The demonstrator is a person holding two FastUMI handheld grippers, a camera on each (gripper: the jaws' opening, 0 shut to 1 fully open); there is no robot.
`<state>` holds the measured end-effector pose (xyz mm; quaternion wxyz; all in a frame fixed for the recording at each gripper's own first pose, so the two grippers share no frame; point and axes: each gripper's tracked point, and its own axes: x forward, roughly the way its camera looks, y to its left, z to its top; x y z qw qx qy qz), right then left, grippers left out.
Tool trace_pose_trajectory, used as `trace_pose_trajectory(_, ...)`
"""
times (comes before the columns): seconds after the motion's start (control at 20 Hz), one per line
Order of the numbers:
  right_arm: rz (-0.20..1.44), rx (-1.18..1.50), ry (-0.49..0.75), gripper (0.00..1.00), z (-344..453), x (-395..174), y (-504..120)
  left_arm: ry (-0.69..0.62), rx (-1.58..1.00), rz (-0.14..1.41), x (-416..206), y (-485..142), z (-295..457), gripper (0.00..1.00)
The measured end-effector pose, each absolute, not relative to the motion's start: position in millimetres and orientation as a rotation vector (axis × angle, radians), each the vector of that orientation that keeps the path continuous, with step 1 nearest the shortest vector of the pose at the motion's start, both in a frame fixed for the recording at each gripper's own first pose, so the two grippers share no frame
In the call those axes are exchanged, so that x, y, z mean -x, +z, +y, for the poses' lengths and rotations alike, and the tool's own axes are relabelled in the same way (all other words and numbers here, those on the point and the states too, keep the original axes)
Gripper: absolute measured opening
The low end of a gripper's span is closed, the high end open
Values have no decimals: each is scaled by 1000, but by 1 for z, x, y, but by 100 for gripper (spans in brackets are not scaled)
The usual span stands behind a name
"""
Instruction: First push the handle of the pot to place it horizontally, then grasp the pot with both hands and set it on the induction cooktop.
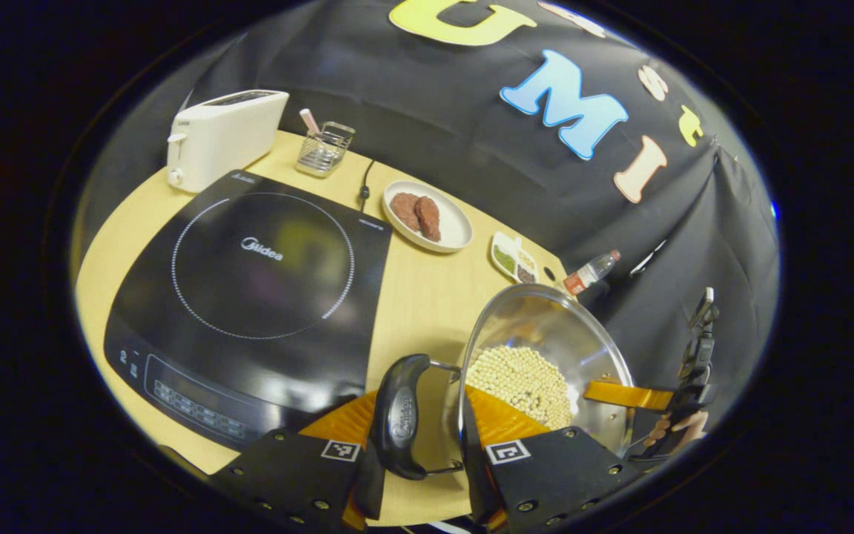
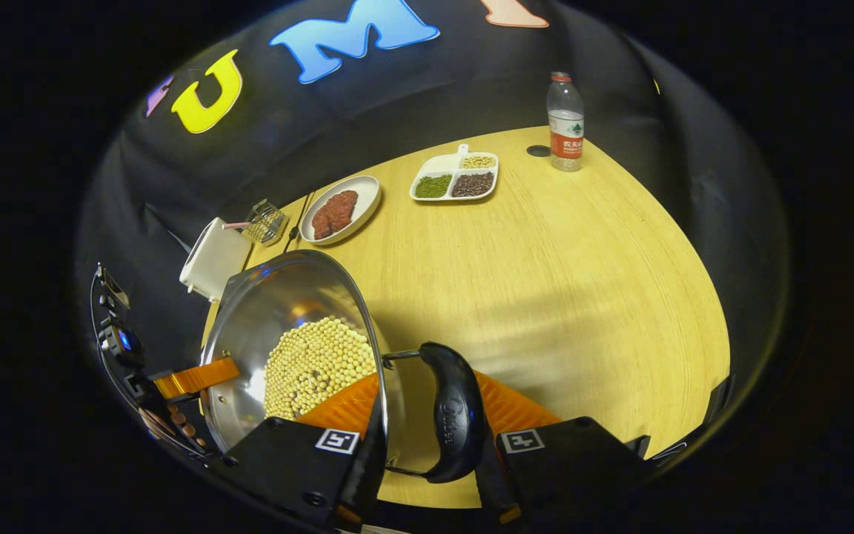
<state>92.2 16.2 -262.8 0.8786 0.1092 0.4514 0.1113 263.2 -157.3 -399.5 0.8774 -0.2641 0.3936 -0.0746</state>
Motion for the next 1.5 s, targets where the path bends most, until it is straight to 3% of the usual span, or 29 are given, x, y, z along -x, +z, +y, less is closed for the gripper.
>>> trace_pose_trajectory(0.8,916,-235,309,55,153,-99,-259,-106,532,749,-261,-372,-118,46)
trace_pose_trajectory(0.85,914,-239,313,51,162,-102,-259,-106,527,745,-260,-370,-119,46)
trace_pose_trajectory(0.9,910,-244,315,55,172,-107,-258,-103,522,740,-260,-368,-118,46)
trace_pose_trajectory(1.5,906,-265,334,51,258,-158,-264,-69,486,709,-261,-343,-84,46)
